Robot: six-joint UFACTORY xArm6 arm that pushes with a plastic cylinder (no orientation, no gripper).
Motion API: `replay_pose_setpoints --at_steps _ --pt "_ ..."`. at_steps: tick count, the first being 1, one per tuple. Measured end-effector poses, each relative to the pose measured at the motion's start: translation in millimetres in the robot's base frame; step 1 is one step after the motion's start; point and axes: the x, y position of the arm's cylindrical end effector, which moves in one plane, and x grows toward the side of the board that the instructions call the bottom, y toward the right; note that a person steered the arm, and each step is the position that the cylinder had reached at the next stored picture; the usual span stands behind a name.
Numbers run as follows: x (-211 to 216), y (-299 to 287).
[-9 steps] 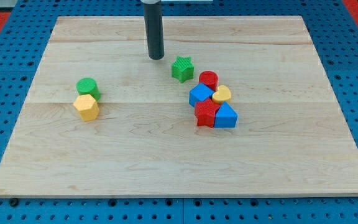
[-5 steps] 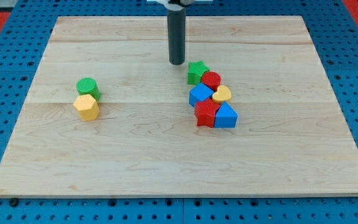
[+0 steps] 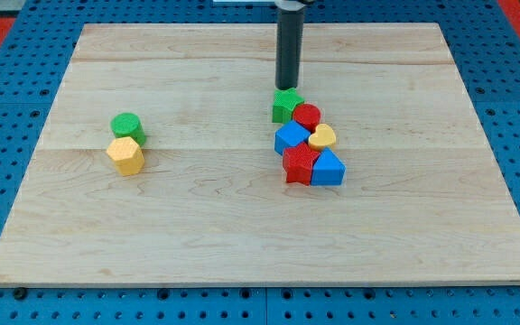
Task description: Move the green circle to the bottom left of the green star
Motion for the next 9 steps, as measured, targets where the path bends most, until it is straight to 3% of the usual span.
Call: replay_pose_setpoints --at_steps 2,4,6,7,9 --pt "10.7 -41.7" --pt "-38.6 -55.4" --pt "-44.3 -286.6" --pt "-32.7 -328.9" --pt "58.1 -304.8"
